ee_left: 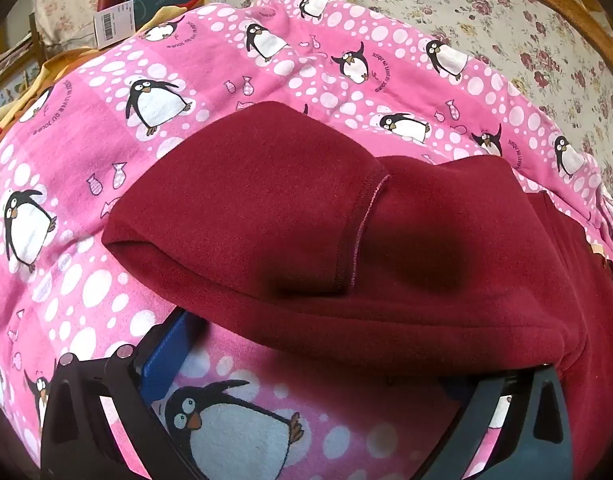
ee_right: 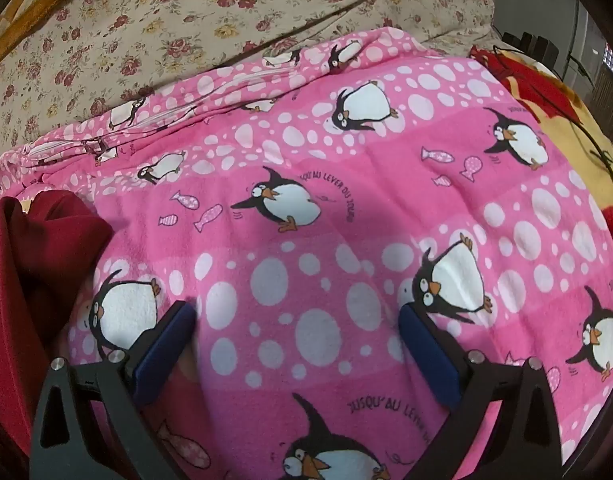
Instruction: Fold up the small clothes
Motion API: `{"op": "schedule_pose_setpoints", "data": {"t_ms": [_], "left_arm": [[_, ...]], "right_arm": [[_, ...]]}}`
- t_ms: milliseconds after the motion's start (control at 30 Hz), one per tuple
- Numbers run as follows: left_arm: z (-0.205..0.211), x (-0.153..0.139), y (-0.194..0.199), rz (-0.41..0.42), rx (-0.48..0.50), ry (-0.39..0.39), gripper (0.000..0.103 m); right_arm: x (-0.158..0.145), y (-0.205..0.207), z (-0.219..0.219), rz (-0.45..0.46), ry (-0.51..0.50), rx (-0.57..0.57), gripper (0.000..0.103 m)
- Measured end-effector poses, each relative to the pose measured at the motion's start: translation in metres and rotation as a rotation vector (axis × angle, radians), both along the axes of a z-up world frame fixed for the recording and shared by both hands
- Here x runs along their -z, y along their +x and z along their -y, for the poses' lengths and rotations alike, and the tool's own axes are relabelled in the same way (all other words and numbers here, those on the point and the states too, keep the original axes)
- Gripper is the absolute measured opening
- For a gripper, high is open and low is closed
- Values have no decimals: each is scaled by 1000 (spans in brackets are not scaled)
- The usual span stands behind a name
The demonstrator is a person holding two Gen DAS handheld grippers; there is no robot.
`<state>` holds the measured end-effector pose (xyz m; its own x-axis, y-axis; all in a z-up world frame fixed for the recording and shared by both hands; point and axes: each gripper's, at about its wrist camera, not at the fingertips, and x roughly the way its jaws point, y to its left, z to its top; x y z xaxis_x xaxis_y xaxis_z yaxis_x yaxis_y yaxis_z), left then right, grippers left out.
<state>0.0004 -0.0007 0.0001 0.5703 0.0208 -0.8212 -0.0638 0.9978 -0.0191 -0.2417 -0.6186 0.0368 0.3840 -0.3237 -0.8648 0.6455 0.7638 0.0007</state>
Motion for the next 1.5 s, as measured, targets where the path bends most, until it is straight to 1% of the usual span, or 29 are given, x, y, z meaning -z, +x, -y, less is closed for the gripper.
{"op": "schedule_pose_setpoints", "data": {"t_ms": [200,233,333,400,533,867,933,967,1033,1133,1200,1300,1400,1433,1500], "left_arm": [[5,-2,5,-5,1,-2,87],[0,-1,1,8,0,-13,87],[1,-2,2,7,0,-19,87],[4,-3,4,5,0,-11,87],[-6,-1,-1,10,0,-23,87],[0,-4,-10,-13,5,3,86],[2,-7,-13,-12,4,12,81],[4,-9,-16,-7,8,19,79],[7,-13,-23,3,18,26,73],[12,-21,-33,21,46,15,70],[16,-28,-40,45,64,15,69],[26,-39,-50,99,92,47,69],[36,-49,-59,116,105,70,69],[40,-52,-65,120,111,67,69],[44,-57,-68,125,131,38,69]], "right_arm": [[0,0,0,0,0,0,103],[0,0,0,0,0,0,103],[0,0,0,0,0,0,103],[0,0,0,0,0,0,103],[0,0,0,0,0,0,103],[0,0,0,0,0,0,103],[0,0,0,0,0,0,103],[0,0,0,0,-1,0,103],[0,0,0,1,0,0,103],[0,0,0,0,0,0,103],[0,0,0,0,0,0,103],[0,0,0,0,0,0,103],[0,0,0,0,0,0,103],[1,2,-1,1,0,0,103],[1,3,1,0,-1,0,103]]}}
